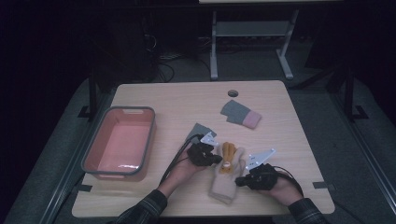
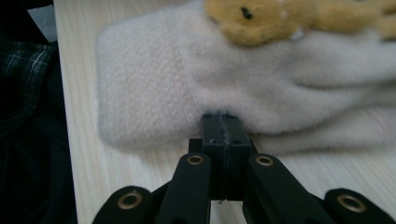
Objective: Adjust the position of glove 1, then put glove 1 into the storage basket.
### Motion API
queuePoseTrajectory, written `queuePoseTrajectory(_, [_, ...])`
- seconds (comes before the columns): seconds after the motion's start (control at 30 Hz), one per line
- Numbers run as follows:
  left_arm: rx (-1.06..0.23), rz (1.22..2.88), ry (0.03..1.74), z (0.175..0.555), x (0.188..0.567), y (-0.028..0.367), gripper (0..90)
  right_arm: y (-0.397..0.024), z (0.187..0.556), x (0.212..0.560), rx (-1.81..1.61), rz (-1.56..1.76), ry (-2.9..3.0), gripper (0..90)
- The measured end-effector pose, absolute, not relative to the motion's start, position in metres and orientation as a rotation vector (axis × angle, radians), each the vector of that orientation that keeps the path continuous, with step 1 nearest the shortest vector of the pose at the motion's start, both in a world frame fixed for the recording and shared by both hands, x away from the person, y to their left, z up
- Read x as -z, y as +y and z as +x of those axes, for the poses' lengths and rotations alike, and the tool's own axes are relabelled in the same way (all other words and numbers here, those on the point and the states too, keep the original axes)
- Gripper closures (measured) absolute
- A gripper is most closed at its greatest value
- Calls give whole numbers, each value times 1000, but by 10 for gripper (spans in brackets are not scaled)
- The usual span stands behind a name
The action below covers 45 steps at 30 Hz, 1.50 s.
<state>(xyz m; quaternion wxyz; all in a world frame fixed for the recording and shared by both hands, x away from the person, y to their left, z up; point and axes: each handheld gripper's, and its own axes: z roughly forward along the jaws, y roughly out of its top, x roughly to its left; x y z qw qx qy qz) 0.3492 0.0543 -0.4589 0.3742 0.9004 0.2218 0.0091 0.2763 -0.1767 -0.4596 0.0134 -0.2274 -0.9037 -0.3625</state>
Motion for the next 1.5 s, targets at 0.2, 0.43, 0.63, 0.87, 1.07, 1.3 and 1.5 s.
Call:
queuePoseTrajectory(0.2, [-23,2292,586,353,457,57,893,-162,278,460,1147,-672,-2799,900])
queuePoseTrajectory(0.43, [-17,2279,602,354,454,64,893,-137,278,459,1178,-620,-2795,900])
queuePoseTrajectory(0.63, [-18,2296,589,355,454,65,892,-116,279,462,1183,-556,-2804,900])
queuePoseTrajectory(0.87, [-19,2273,615,356,450,73,812,-123,277,456,1223,-614,-2779,825])
queuePoseTrajectory(1.07, [-52,2287,644,357,440,87,647,-147,277,450,1287,-707,-2780,671])
queuePoseTrajectory(1.3, [-57,2300,636,349,430,107,418,-178,276,448,1324,-881,-2812,415])
queuePoseTrajectory(1.5, [-51,2306,585,336,425,118,251,-207,280,454,1303,-1097,-2847,233])
